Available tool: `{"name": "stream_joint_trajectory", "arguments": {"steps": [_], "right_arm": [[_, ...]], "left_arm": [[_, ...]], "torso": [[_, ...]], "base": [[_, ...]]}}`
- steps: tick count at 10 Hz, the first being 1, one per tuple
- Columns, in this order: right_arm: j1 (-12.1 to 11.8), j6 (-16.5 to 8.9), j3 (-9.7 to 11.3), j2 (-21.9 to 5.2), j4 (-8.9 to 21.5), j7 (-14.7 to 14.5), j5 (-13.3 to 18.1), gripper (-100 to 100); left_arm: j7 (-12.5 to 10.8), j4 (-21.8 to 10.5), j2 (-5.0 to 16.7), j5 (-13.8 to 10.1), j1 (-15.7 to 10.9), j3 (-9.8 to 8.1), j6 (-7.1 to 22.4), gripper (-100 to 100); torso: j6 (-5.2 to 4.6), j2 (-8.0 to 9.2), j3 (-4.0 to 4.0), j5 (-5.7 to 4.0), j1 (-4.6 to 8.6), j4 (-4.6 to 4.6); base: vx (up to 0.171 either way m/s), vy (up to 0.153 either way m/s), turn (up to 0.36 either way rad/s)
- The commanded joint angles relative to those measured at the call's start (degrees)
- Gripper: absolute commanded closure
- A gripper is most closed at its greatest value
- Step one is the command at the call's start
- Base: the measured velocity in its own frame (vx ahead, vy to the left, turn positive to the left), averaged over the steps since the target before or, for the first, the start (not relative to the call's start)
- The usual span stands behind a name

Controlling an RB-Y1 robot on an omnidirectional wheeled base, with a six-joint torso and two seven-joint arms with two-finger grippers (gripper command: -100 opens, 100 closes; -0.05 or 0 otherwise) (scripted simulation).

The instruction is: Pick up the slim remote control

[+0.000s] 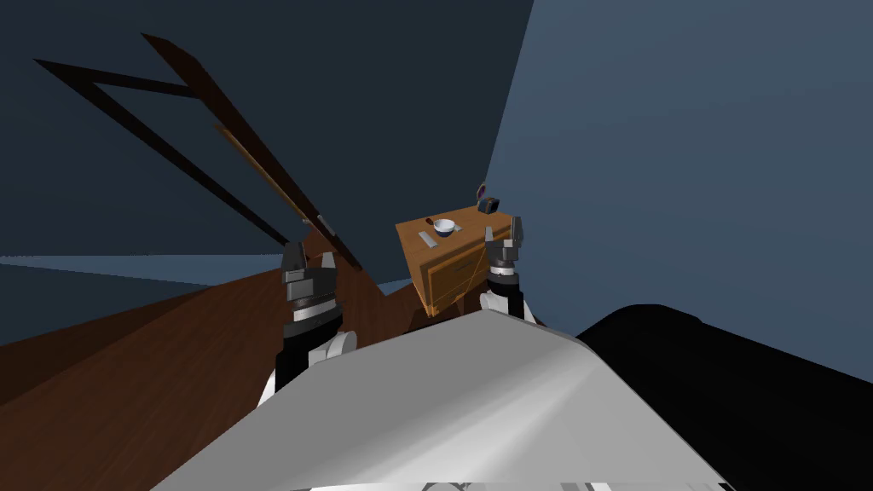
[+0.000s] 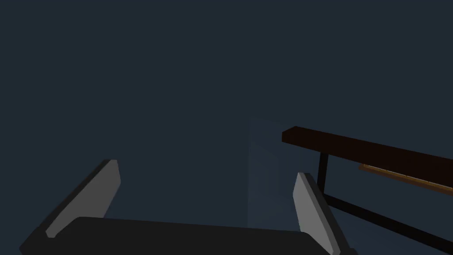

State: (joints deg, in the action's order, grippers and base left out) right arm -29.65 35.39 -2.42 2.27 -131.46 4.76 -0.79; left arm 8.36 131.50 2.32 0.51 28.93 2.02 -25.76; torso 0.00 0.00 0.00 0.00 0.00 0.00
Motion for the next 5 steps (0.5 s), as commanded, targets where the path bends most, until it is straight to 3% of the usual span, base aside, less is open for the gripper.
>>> {"name": "stream_joint_trajectory", "arguments": {"steps": [1, 5], "right_arm": [[-0.3, 0.4, 0.1, -2.5, 0.6, 0.3, 0.8, -100], [-1.6, 2.0, 0.5, -8.7, 2.7, 1.6, 3.8, -100]], "left_arm": [[0.0, 0.0, 0.0, 0.0, 0.0, 0.0, 0.0, 0], [0.0, 0.0, 0.0, 0.0, 0.0, 0.01, 0.0, 0]], "torso": [[0.0, 0.0, 0.0, 0.0, 0.0, 0.0], [0.01, 0.36, 0.22, 0.08, -0.36, -0.09]], "base": [[-0.043, 0.022, -0.089], [-0.097, 0.086, -0.123]]}}
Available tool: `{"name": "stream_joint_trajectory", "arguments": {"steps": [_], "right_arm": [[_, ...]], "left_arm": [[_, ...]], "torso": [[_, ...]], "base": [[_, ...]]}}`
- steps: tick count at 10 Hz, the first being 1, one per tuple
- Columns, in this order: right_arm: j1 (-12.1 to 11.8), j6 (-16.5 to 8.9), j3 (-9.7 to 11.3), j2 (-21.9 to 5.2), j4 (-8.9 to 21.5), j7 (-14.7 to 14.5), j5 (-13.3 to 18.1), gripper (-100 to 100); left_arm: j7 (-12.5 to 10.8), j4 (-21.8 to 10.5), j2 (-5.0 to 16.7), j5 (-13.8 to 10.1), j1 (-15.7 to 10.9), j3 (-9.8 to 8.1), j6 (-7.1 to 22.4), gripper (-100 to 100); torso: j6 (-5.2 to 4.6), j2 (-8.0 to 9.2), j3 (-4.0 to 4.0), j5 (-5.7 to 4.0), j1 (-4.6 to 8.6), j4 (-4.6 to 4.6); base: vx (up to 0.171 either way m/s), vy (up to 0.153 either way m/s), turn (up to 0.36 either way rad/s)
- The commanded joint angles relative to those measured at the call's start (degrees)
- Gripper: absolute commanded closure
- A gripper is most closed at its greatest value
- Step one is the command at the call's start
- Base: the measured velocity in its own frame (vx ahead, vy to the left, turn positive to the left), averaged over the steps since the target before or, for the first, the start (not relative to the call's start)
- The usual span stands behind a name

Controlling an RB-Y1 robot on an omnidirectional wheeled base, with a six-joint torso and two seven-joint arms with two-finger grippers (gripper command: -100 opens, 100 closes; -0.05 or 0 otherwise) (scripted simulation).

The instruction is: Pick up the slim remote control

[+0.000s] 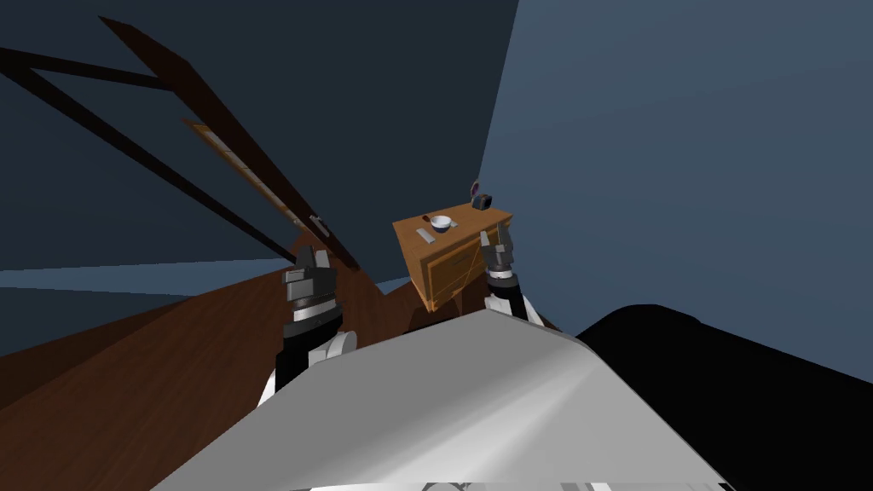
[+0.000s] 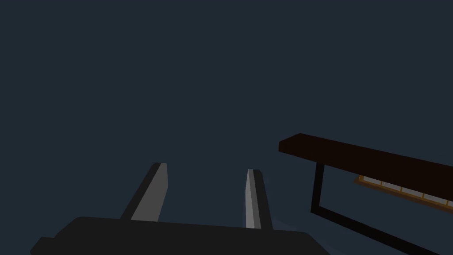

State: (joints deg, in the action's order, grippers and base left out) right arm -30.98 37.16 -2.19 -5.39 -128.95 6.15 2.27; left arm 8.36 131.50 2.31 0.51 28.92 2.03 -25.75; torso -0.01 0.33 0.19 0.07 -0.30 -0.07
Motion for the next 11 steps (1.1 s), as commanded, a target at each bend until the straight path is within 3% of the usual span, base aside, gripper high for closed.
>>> {"name": "stream_joint_trajectory", "arguments": {"steps": [1, 2, 7, 8, 10, 11], "right_arm": [[-0.9, 1.0, 0.5, -2.9, 1.2, 0.8, 2.1, -100], [-0.9, 1.0, 0.5, -3.4, 1.2, 0.8, 2.1, -100], [-4.2, 4.5, 0.8, -12.0, 6.0, 3.9, 8.5, -100], [-4.2, 4.5, 0.8, -13.1, 6.2, 3.9, 8.5, -100], [-6.0, 6.4, 0.4, -16.9, 9.5, 5.7, 12.2, -100], [-6.0, 6.4, 0.4, -18.2, 9.5, 5.7, 12.2, -100]], "left_arm": [[0.0, 0.0, 0.0, 0.0, 0.0, 0.0, 0.0, 0], [0.0, 0.0, 0.0, 0.0, 0.0, 0.0, 0.0, 0], [0.0, 0.0, 0.0, 0.0, 0.0, 0.01, 0.0, 0], [0.0, 0.0, 0.0, 0.0, 0.0, 0.01, 0.0, 0], [0.0, 0.0, 0.0, 0.0, 0.0, 0.01, 0.0, 0], [0.0, 0.0, 0.0, 0.0, 0.0, 0.01, 0.0, 0]], "torso": [[0.0, 0.0, 0.0, 0.0, 0.0, 0.0], [0.0, 0.05, 0.03, 0.02, -0.13, -0.01], [0.01, -0.05, -0.03, 0.06, -0.28, 0.01], [0.01, -0.07, -0.04, 0.09, -0.43, 0.01], [0.02, -0.14, -0.07, 0.07, -0.31, 0.03], [0.02, -0.14, -0.07, 0.09, -0.44, 0.02]], "base": [[-0.103, 0.12, -0.176], [-0.09, 0.102, -0.076], [-0.078, 0.138, -0.126], [-0.058, 0.153, -0.061], [-0.061, 0.168, -0.095], [-0.044, 0.159, -0.049]]}}
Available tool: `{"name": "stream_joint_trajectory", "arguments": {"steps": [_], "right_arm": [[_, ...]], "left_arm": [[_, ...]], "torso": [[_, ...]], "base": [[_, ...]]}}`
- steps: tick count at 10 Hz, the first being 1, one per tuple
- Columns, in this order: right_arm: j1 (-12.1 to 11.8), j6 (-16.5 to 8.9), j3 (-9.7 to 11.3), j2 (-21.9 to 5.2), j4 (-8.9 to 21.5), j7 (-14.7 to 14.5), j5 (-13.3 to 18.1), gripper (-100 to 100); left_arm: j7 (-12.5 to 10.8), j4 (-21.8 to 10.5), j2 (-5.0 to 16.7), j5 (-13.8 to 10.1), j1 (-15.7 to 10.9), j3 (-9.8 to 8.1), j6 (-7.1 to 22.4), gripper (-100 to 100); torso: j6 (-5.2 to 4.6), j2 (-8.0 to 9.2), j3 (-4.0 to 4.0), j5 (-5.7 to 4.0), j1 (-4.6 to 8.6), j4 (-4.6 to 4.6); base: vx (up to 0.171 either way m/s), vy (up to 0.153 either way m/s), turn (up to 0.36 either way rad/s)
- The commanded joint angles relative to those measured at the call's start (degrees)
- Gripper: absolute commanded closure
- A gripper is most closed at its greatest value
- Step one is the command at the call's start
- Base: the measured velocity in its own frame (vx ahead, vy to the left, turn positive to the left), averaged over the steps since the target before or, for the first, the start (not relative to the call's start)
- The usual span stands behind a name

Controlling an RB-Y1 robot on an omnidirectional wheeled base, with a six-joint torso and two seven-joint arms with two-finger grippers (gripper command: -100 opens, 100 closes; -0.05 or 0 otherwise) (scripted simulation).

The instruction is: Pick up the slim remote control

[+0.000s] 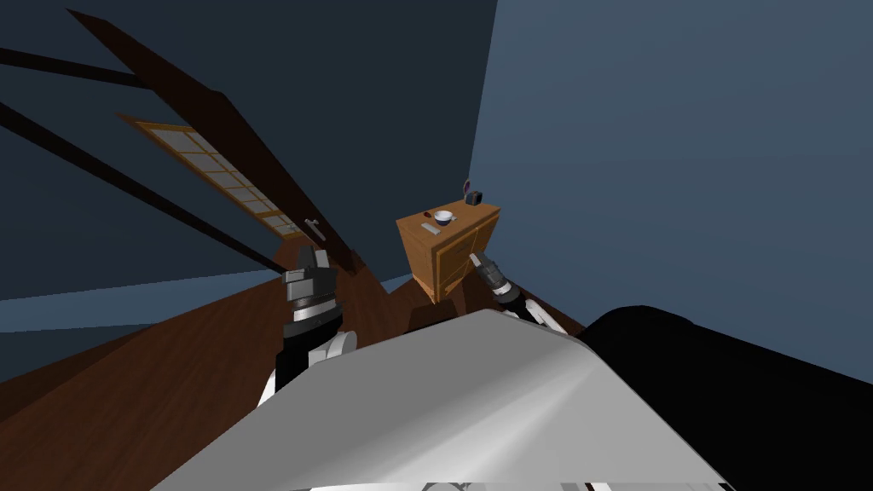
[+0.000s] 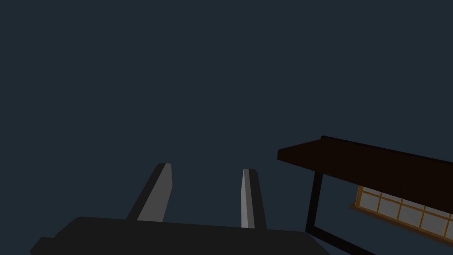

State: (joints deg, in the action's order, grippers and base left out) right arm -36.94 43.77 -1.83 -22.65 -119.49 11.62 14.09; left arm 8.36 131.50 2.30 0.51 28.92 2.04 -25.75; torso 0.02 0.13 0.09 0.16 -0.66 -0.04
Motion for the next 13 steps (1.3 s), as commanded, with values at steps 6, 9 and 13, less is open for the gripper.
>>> {"name": "stream_joint_trajectory", "arguments": {"steps": [6, 9, 13], "right_arm": [[-2.6, 2.6, -1.4, -9.2, 5.9, 3.3, 6.1, -100], [-4.4, 4.5, -2.7, -14.2, 10.3, 5.5, 10.0, -100], [-6.2, 6.4, -4.3, -20.5, 15.0, 7.7, 14.0, -100]], "left_arm": [[0.0, 0.0, 0.0, 0.0, 0.0, 0.0, 0.0, 0], [0.0, 0.0, 0.0, 0.0, 0.0, 0.0, 0.0, 0], [0.0, 0.0, 0.0, 0.0, 0.0, -0.01, 0.0, 0]], "torso": [[0.0, -0.17, -0.1, -0.04, 0.15, 0.04], [0.01, -0.26, -0.15, -0.02, 0.12, 0.06], [0.01, -0.28, -0.16, -0.02, 0.13, 0.06]], "base": [[-0.018, 0.14, -0.033], [0.011, 0.144, -0.018], [0.015, 0.138, -0.005]]}}
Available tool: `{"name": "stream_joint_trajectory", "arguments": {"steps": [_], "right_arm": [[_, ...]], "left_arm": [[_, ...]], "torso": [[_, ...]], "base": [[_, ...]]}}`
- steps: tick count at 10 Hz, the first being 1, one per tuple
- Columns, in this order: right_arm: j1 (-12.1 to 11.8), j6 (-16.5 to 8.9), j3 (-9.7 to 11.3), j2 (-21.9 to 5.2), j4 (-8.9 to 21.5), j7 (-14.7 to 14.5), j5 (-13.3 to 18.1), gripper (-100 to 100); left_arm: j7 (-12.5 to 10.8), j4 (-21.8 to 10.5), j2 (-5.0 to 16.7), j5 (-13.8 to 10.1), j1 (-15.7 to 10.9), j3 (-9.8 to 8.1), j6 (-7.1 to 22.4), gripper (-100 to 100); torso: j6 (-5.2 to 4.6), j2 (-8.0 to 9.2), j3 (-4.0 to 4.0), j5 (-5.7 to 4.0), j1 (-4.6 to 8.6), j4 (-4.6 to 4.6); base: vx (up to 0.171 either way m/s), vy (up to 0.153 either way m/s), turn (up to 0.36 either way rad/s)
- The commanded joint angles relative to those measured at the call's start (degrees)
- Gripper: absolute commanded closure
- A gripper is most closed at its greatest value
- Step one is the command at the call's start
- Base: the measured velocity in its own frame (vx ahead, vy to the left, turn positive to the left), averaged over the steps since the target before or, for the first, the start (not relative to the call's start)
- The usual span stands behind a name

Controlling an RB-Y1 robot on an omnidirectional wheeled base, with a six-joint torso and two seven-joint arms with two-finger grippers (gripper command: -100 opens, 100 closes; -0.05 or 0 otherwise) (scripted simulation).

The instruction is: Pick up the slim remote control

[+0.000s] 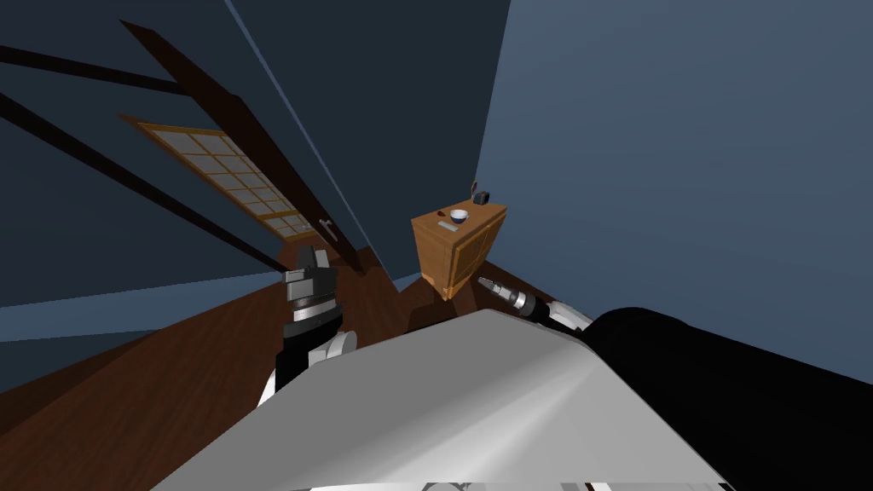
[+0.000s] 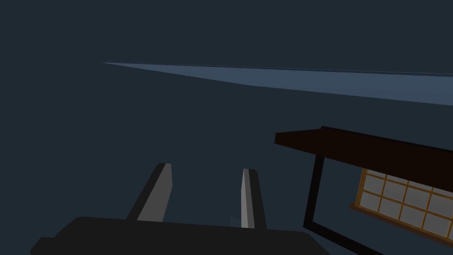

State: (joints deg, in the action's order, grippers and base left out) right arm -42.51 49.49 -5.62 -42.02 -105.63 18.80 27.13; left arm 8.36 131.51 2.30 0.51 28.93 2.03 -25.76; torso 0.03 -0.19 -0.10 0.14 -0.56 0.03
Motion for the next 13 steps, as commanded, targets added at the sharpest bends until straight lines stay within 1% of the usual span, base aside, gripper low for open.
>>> {"name": "stream_joint_trajectory", "arguments": {"steps": [1, 2, 3, 4, 5, 6, 7, 8, 9, 10, 11, 12, 13], "right_arm": [[-0.6, 0.7, -0.5, -2.3, 1.2, 0.5, 1.0, -100], [-1.5, 1.6, -1.3, -4.3, 3.6, 1.7, 2.9, -100], [-1.5, 1.6, -1.3, -5.7, 3.6, 1.7, 2.9, -100], [-2.4, 2.6, -2.1, -7.4, 6.1, 2.8, 4.9, -100], [-2.4, 2.6, -2.1, -9.0, 6.1, 2.8, 4.9, -100], [-3.3, 3.6, -3.0, -10.8, 7.7, 3.9, 6.8, -100], [-3.3, 3.6, -3.0, -12.4, 8.6, 3.9, 6.8, -100], [-3.3, 3.6, -3.0, -13.0, 8.6, 3.9, 6.8, -100], [-4.2, 4.5, -3.9, -15.1, 11.2, 5.0, 8.7, -100], [-4.2, 4.5, -3.9, -16.8, 11.2, 5.0, 8.7, -100], [-4.9, 5.4, -4.9, -18.5, 13.4, 6.1, 10.5, -100], [-4.9, 5.4, -4.9, -20.5, 13.7, 6.1, 10.5, -100], [-5.6, 6.2, -6.0, -22.3, 16.3, 7.1, 12.4, -100]], "left_arm": [[0.0, 0.0, 0.0, 0.0, 0.0, 0.0, 0.0, 0], [0.0, 0.0, 0.0, 0.0, 0.0, 0.0, 0.0, 0], [0.0, 0.0, 0.0, 0.0, 0.0, 0.0, 0.0, 0], [0.0, 0.0, 0.0, 0.0, 0.0, 0.0, 0.0, 0], [0.0, 0.0, 0.0, 0.0, 0.0, 0.0, 0.0, 0], [0.0, 0.0, 0.0, 0.0, 0.0, 0.0, 0.0, 0], [0.0, 0.0, 0.0, 0.0, 0.0, 0.0, 0.0, 0], [0.0, 0.0, 0.0, 0.0, 0.0, -0.01, 0.0, 0], [0.0, 0.0, 0.0, 0.0, 0.0, -0.01, 0.0, 0], [0.0, 0.0, 0.0, 0.0, 0.0, -0.01, 0.0, 0], [0.0, 0.0, 0.0, 0.0, 0.0, -0.01, 0.0, 0], [0.0, 0.0, 0.0, 0.0, 0.0, 0.0, 0.0, 0], [0.0, 0.0, 0.0, 0.0, 0.0, -0.01, 0.0, 0]], "torso": [[0.0, 0.0, 0.0, 0.0, 0.0, 0.0], [0.0, -0.01, -0.01, -0.01, 0.08, 0.0], [0.0, -0.05, -0.03, 0.0, 0.03, 0.01], [0.01, -0.08, -0.04, -0.01, 0.14, 0.02], [0.0, -0.08, -0.05, -0.01, 0.09, 0.02], [0.01, -0.03, -0.02, -0.01, 0.14, 0.01], [0.01, -0.01, -0.01, -0.02, 0.11, 0.0], [0.0, -0.01, -0.01, -0.02, 0.17, 0.0], [0.0, 0.0, 0.0, -0.06, 0.33, 0.0], [0.0, -0.02, -0.01, -0.06, 0.28, 0.0], [0.01, -0.05, -0.03, -0.05, 0.25, 0.01], [0.01, -0.12, -0.07, -0.03, 0.16, 0.02], [0.02, -0.11, -0.07, -0.03, 0.19, 0.03]], "base": [[0.025, 0.117, -0.007], [0.039, 0.137, 0.013], [0.043, 0.101, -0.009], [0.046, 0.118, 0.02], [0.023, 0.105, -0.005], [0.017, 0.116, 0.015], [0.024, 0.1, 0.002], [0.018, 0.046, -0.004], [0.03, 0.073, 0.022], [0.035, 0.084, 0.002], [0.057, 0.11, 0.019], [0.044, 0.095, 0.001], [0.031, 0.107, 0.029]]}}
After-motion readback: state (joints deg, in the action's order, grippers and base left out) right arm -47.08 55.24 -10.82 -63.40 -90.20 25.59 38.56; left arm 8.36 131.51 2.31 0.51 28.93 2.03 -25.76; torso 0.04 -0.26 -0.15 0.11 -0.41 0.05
